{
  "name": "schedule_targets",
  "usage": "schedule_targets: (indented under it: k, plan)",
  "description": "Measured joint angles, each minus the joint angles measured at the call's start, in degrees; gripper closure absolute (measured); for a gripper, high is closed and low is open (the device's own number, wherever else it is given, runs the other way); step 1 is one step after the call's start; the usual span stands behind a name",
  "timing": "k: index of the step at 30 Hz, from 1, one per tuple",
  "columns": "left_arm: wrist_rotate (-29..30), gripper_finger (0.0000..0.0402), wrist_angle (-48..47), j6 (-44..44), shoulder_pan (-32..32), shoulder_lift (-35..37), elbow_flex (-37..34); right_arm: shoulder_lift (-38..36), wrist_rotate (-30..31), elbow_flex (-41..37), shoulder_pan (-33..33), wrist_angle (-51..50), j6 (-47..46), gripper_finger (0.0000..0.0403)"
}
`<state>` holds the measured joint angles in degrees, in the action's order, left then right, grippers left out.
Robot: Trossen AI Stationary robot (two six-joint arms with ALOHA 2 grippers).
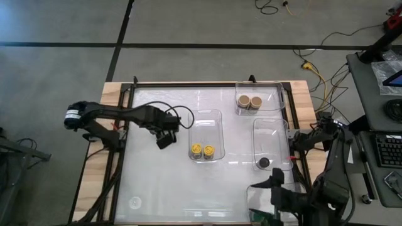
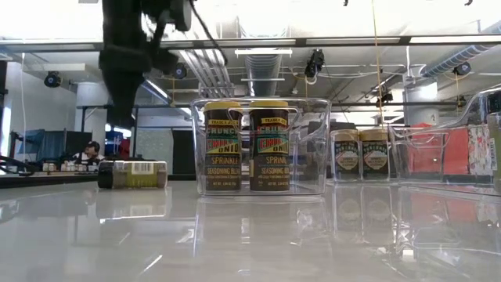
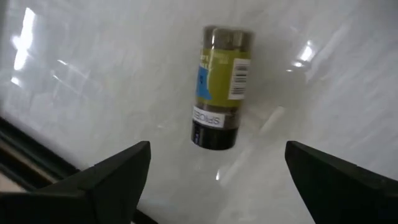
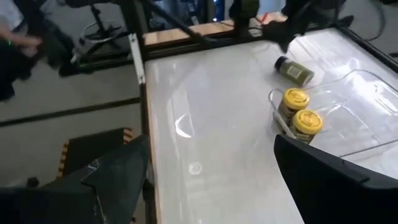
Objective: Sort spices by type
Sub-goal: Put the black seasoning bottle into the middle right transparent bin
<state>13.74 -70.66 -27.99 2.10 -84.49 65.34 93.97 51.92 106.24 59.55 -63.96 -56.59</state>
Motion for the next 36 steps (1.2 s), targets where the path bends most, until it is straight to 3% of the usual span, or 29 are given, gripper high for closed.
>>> schedule_targets:
  k: [17, 25, 29, 36]
  plan:
    - [0.39, 0.0047, 20.19, 9.64, 4.49, -0.15, -20.71, 0.04, -2.58, -0.44, -9.01, 0.34, -0.51, 0.0073]
    - [-0.25, 0.0053, 29.1, 10.42, 4.79, -0.04, -25.52, 0.09, -4.37, -0.49, -11.42, 3.01, 0.29, 0.0077]
    - [-2.2, 0.009, 30.13, 10.72, 5.27, -0.03, -26.01, 0.09, -4.46, -0.51, -11.97, 2.99, 1.53, 0.0086]
    - [-4.6, 0.0205, 30.44, 9.41, 5.35, -0.22, -25.58, 0.09, -4.37, -0.51, -12.92, 3.01, 5.55, 0.0096]
